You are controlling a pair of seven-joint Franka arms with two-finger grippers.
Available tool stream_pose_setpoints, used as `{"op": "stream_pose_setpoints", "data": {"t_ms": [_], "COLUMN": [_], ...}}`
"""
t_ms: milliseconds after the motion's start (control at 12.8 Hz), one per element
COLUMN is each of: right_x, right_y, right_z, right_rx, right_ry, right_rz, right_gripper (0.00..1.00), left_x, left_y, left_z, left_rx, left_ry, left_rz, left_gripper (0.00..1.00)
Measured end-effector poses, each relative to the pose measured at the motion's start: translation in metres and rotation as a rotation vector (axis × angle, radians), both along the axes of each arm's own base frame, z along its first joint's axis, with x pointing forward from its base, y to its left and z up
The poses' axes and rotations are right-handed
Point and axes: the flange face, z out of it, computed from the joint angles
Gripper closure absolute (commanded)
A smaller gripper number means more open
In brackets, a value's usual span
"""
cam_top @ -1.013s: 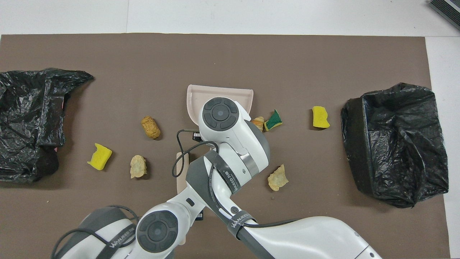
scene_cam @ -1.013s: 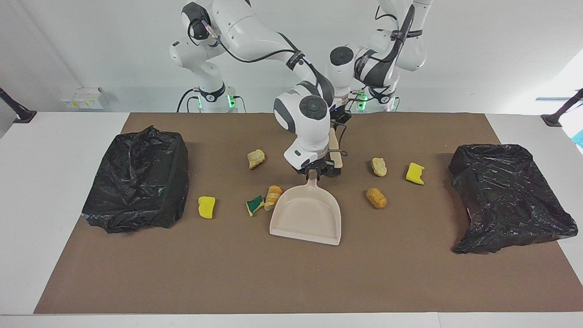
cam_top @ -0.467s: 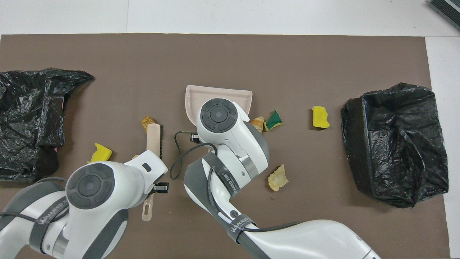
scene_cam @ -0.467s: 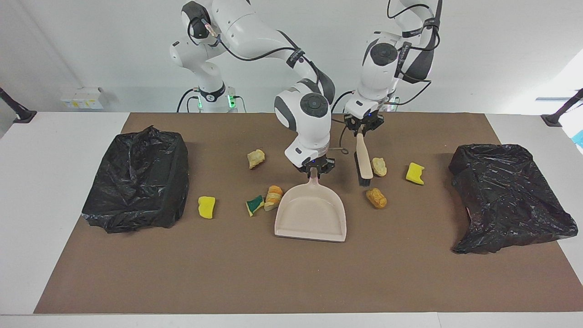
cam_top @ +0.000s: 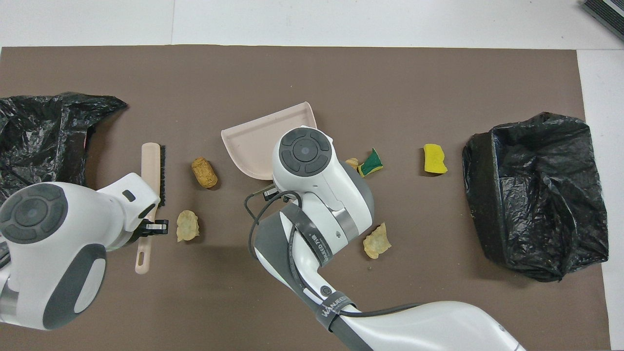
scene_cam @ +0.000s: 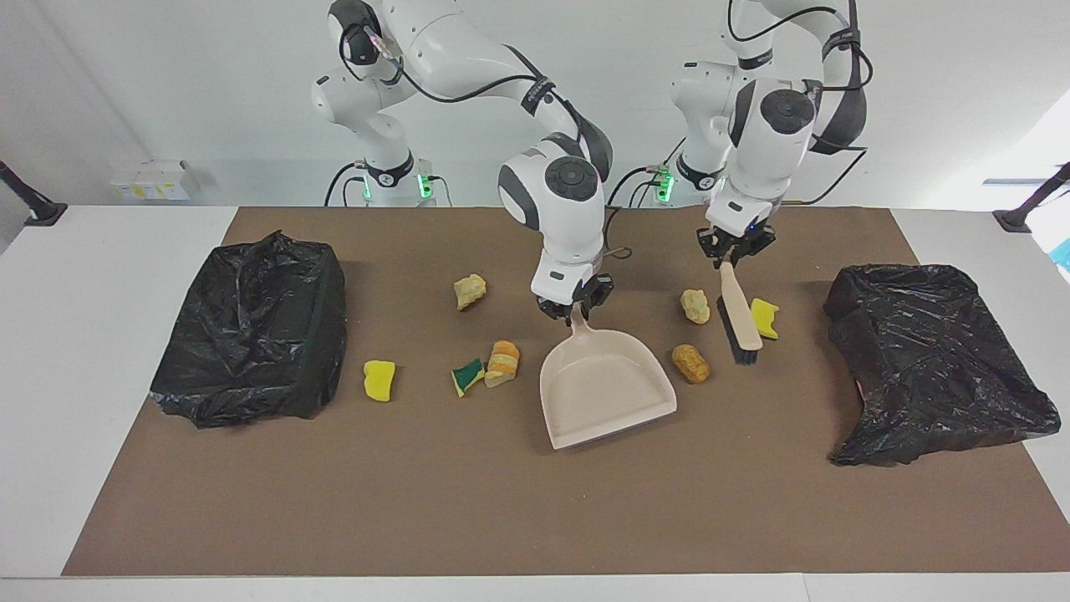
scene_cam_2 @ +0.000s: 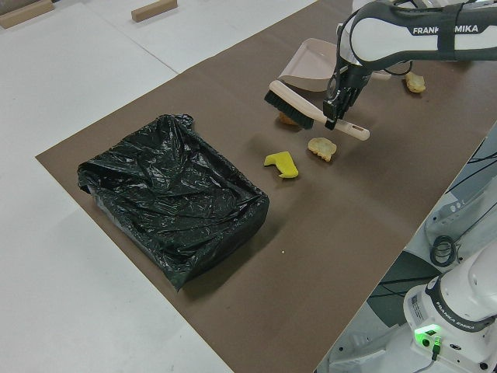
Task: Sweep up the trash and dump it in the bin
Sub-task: 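Grasp the brush with the left gripper while the right gripper tilts the dustpan, then sweep bread and sponges into the dustpan with the left gripper's brush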
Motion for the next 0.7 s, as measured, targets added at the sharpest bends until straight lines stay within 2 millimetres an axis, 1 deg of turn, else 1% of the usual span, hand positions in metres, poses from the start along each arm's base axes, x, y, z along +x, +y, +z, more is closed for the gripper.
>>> {"op": "stream_pose_setpoints", "data": {"t_ms": [234,389,467,545,701], "right_x": [0.001,0.003,0.004,0.005,0.007], "right_y": [-0.01,-0.02,-0.026,-0.03,-0.039], "right_z": [-0.004,-0.007,-0.009,-0.01,-0.011], "right_rx": [-0.016,-0.027,-0.031,-0.031,-0.032], "right_ry": [0.025,0.052,0.067,0.077,0.092], "right_rz": [0.185,0.3,0.36,0.423,0.548], "right_gripper": [1.0,1.0,1.0,1.0,1.0], "left_x": [0.012,0.009,0.004,-0.003,-0.022], "left_y": [0.065,0.104,0.114,0.118,0.115], "left_z": [-0.005,-0.011,-0.018,-0.03,-0.059], "left_rx": [0.018,0.031,0.033,0.035,0.042], "left_ry": [0.013,0.037,0.059,0.087,0.153], "left_rz": [0.089,0.158,0.178,0.186,0.182], "left_gripper": [1.0,1.0,1.0,1.0,1.0]}}
